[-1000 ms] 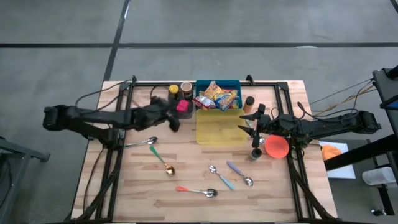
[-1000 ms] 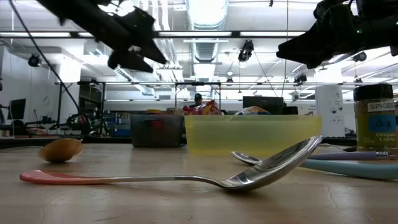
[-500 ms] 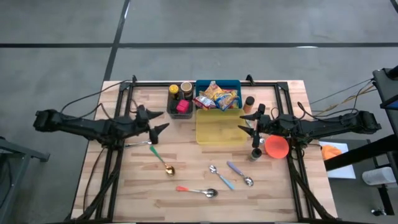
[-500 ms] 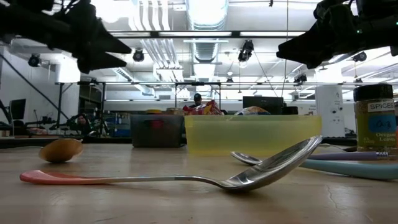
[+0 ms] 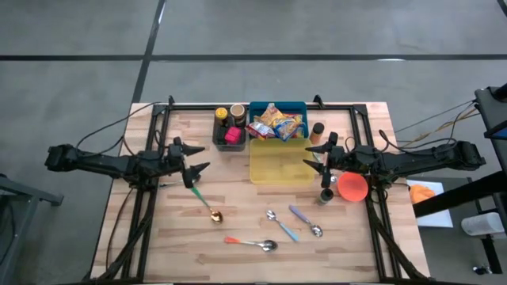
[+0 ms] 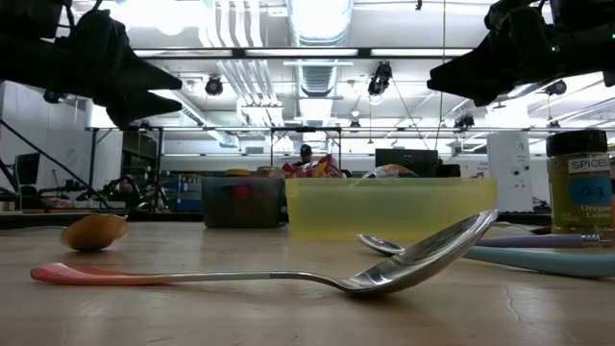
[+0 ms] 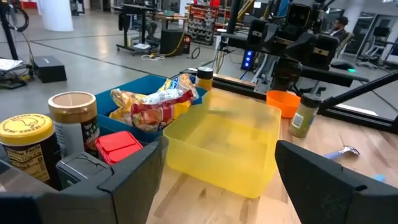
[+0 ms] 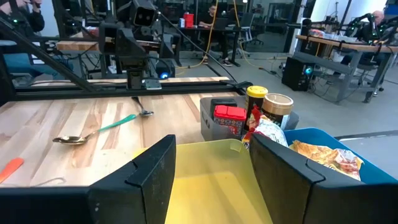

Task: Pick & Place Food Item
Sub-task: Put the top black spice bottle into the black bin

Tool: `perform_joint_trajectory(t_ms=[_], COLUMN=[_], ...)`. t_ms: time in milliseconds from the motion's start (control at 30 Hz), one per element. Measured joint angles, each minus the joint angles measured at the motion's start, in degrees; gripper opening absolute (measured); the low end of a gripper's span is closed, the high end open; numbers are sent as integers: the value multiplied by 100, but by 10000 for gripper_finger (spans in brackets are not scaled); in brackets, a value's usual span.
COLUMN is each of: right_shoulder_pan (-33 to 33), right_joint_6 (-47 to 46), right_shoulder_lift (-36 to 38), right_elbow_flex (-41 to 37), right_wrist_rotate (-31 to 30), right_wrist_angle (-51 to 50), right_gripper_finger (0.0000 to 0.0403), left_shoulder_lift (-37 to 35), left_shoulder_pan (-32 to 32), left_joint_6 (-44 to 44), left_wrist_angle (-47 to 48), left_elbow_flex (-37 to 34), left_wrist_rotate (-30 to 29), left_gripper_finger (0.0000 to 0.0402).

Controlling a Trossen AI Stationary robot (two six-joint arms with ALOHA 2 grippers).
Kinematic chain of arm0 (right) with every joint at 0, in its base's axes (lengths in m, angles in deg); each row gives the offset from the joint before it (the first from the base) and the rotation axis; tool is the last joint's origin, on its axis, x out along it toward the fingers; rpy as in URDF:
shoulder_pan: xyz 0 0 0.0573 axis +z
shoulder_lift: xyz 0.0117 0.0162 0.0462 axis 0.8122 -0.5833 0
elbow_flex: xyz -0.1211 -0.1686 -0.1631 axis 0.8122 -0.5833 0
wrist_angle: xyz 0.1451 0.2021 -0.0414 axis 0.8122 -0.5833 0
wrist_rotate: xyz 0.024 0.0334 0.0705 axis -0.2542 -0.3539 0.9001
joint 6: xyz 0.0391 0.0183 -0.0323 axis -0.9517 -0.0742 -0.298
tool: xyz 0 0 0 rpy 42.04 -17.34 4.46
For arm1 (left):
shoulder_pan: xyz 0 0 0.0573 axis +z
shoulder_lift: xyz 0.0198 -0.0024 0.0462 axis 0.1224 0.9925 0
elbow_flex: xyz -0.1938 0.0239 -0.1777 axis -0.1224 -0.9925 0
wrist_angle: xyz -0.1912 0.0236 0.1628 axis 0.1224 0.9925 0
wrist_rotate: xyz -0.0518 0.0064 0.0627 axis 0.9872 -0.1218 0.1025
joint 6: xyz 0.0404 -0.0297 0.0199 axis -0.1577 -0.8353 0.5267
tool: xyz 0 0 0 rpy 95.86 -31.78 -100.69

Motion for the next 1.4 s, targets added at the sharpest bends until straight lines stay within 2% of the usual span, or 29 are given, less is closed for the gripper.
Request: perform_joint_trajectory(t_ms=[400,667,1400], right_shoulder_pan=[-1,1,1], right_joint_6=[0,0,0], right_shoulder_lift=[1,0,0], right_elbow_flex=[0,0,0], right_wrist_rotate=[0,-1,-2], right_wrist_angle=[0,-1,-2], right_gripper_finger=[203,203,203], left_shoulder_lift=[-1,23,23], left_shoulder_pan=[0,0,0], left_joint_6=[20,441,446], left_wrist_angle=[0,158,232], left_elbow_flex=[-5,-35,-42], left_wrist_rotate=[138,331,341], left_gripper_finger=[317,317,317])
